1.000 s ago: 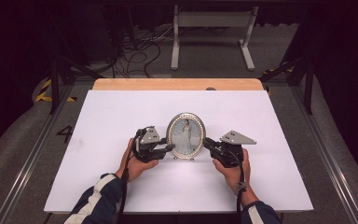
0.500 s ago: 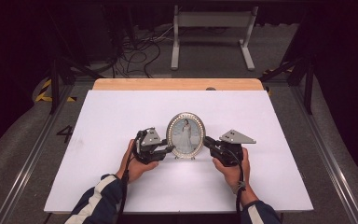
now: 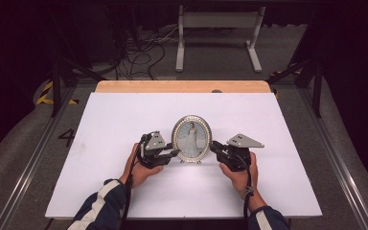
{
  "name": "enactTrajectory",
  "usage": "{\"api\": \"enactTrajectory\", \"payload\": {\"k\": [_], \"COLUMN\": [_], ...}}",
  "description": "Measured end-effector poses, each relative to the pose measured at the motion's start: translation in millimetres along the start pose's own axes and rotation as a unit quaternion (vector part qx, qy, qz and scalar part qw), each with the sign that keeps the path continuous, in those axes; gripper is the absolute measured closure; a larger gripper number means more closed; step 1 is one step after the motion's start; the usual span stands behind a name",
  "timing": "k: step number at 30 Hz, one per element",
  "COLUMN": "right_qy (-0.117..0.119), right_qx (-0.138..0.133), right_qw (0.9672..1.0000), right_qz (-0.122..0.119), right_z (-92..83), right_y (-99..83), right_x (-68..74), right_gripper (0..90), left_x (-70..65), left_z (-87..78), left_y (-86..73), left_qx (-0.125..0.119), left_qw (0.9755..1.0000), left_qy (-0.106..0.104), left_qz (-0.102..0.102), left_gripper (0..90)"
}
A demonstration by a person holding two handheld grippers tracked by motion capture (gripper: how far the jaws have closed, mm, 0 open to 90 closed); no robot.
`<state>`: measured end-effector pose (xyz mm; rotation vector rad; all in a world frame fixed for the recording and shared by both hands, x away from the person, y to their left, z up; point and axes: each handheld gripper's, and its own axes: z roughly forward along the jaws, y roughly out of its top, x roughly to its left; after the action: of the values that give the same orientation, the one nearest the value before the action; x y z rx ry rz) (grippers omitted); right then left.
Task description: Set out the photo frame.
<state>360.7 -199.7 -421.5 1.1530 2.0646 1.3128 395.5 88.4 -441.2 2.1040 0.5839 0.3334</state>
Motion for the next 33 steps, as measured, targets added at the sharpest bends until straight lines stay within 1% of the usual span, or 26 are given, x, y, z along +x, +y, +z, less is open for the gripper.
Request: {"api": "enactTrajectory", "payload": {"k": [4, 10, 14, 16, 18, 20, 23, 26, 28, 30, 33], "right_qy": [-0.005, -0.006, -0.009, -0.013, -0.017, -0.017, -0.018, -0.009, -0.007, -0.004, -0.006], "right_qx": [0.005, 0.010, 0.012, 0.012, 0.012, 0.013, 0.015, 0.020, 0.022, 0.025, 0.027], "right_qw": [0.9999, 0.9997, 0.9996, 0.9995, 0.9993, 0.9991, 0.9989, 0.9987, 0.9985, 0.9977, 0.9968], "right_qz": [-0.009, -0.020, -0.022, -0.027, -0.031, -0.037, -0.042, -0.046, -0.049, -0.062, -0.075], "right_z": [0.2, 1.5, 0.3, -0.7, -2.5, -3.6, -4.0, -4.0, -4.2, -4.8, -5.9], "right_y": [-0.8, -1.2, -1.6, -1.7, -1.1, -0.7, -0.7, -0.6, -0.6, 0.0, -0.3], "right_x": [0.9, 1.4, 1.2, 0.7, 0.3, 0.2, -0.3, -0.9, -0.5, 0.3, 0.9], "right_gripper": [78.3, 76.5, 73.2, 71.9, 69.9, 68.7, 66.6, 65.1, 63.7, 60.0, 56.6], "left_x": [-0.2, -0.6, -1.0, -0.8, -0.9, -0.6, -0.7, -1.9, -2.3, -2.6, -3.0], "left_z": [0.1, 0.2, -0.7, -1.9, -2.3, -2.5, -2.9, -3.6, -3.9, -4.9, -6.8], "left_y": [0.2, 0.4, 0.9, 1.3, 1.2, 1.2, 1.4, 1.9, 2.1, 2.4, 2.3], "left_qx": [-0.002, -0.003, -0.006, -0.008, -0.010, -0.009, -0.008, -0.004, -0.002, -0.002, 0.001], "left_qw": [1.0000, 1.0000, 1.0000, 0.9999, 0.9999, 0.9999, 0.9999, 0.9997, 0.9996, 0.9994, 0.9993], "left_qy": [0.002, 0.003, 0.004, 0.007, 0.008, 0.008, 0.010, 0.015, 0.017, 0.022, 0.025], "left_qz": [0.001, 0.002, 0.002, 0.007, 0.006, 0.006, 0.011, 0.018, 0.021, 0.025, 0.028], "left_gripper": [66.9, 66.3, 65.0, 62.5, 62.3, 61.8, 59.5, 55.1, 54.7, 51.9, 48.4]}}
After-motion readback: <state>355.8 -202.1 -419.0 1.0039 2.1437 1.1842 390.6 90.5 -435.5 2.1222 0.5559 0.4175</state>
